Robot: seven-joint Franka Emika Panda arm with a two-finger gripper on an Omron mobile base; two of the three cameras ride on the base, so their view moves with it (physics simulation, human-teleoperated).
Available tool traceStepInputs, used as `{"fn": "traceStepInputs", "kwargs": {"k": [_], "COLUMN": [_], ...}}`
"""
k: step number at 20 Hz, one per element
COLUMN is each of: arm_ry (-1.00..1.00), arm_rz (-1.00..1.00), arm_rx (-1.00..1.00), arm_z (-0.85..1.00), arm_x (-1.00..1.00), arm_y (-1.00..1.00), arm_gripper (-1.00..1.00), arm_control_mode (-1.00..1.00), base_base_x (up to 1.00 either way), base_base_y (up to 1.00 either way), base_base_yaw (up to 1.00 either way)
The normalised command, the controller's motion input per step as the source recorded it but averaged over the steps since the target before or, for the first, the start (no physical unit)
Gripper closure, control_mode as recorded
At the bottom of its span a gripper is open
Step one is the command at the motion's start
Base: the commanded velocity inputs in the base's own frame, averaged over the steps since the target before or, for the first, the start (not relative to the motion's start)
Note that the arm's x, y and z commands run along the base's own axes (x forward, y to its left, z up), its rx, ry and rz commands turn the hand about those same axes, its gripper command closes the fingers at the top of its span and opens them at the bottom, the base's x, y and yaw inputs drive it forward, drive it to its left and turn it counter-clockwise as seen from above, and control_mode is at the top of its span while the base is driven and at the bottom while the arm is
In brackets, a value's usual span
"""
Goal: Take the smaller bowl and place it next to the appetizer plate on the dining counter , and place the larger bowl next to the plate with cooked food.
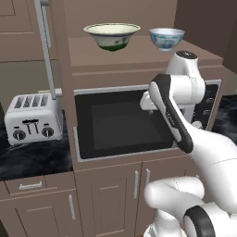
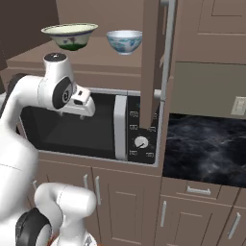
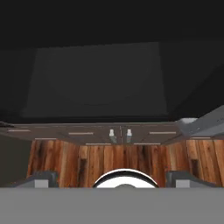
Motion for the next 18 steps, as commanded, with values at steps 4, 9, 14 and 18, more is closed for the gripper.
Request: {"fn": "traceStepInputs", "kwargs": {"k": [4,9,14,18], "arm_ry": [-0.08,-0.19,-0.3,-0.28], "arm_rz": [-0.37,-0.21,-0.15,-0.1], "arm_rx": [0.13,0.31,0.27,0.28], "arm_z": [0.34,0.51,0.45,0.35], "arm_x": [-0.43,-0.37,-0.24,-0.07], "arm_y": [0.0,0.0,0.0,0.0], "arm_gripper": [-1.0,-1.0,-1.0,-1.0], "arm_control_mode": [-1.0,-1.0,-1.0,-1.0], "base_base_x": [0.0,0.0,0.0,0.0], "base_base_y": [0.0,0.0,0.0,0.0], "base_base_yaw": [0.0,0.0,0.0,0.0]}}
